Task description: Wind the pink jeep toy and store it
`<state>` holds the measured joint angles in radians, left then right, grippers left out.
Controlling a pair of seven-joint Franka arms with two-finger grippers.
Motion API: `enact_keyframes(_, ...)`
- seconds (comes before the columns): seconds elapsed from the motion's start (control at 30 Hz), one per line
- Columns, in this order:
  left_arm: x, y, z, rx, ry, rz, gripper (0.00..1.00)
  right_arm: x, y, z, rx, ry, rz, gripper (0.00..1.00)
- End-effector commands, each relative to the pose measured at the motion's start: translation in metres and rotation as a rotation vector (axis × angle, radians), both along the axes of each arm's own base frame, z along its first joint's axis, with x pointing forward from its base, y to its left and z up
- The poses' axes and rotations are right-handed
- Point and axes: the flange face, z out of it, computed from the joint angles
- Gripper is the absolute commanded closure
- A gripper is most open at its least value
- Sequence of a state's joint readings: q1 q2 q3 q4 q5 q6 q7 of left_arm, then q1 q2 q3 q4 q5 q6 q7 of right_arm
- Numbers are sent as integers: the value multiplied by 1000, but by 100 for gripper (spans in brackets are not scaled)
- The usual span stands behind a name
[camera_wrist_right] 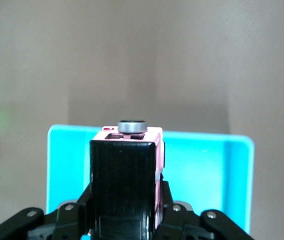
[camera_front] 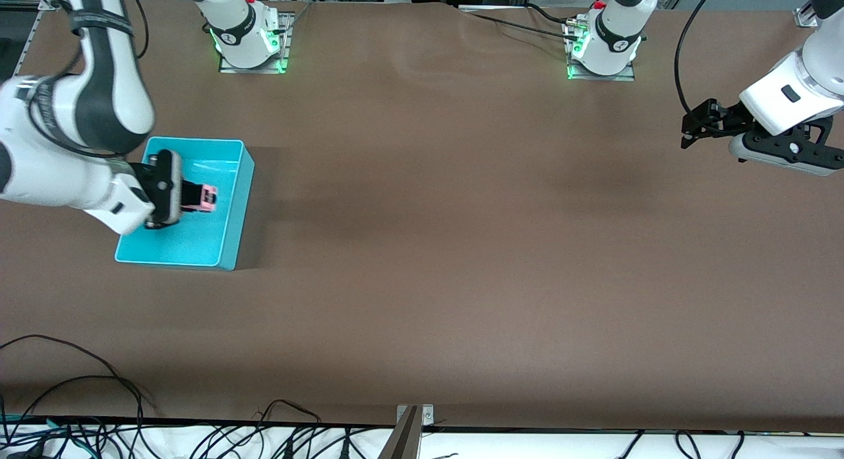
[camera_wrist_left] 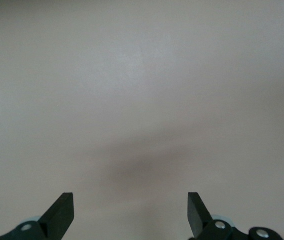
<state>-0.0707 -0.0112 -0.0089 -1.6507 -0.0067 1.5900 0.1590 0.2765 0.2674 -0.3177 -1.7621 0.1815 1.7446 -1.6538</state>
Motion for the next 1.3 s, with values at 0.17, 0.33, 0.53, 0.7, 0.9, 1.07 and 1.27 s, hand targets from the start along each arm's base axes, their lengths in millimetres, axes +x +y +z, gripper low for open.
enact_keyframes(0.17,-2,-2,9,0,0,-21,0,-59,-52,-79,30,15,8,85)
enact_keyframes(0.33,-2,-4,9,0,0,-25,0,-84,-60,-116,25,-21,10,85)
enact_keyframes(0.53,-2,-3,9,0,0,-24,0,-101,-72,-145,10,-34,3,85)
enact_keyframes(0.7,-3,-2,9,0,1,-22,0,-109,-75,-162,0,-32,-8,85)
enact_keyframes(0.9,-3,-3,9,-2,1,-22,0,-113,-75,-177,9,-19,-29,82)
enact_keyframes(1.07,-3,-3,9,-2,1,-22,0,-113,-74,-185,52,-24,-17,66)
enact_keyframes(1.27,-3,-3,9,-3,1,-22,0,-114,-74,-192,64,-15,-24,0)
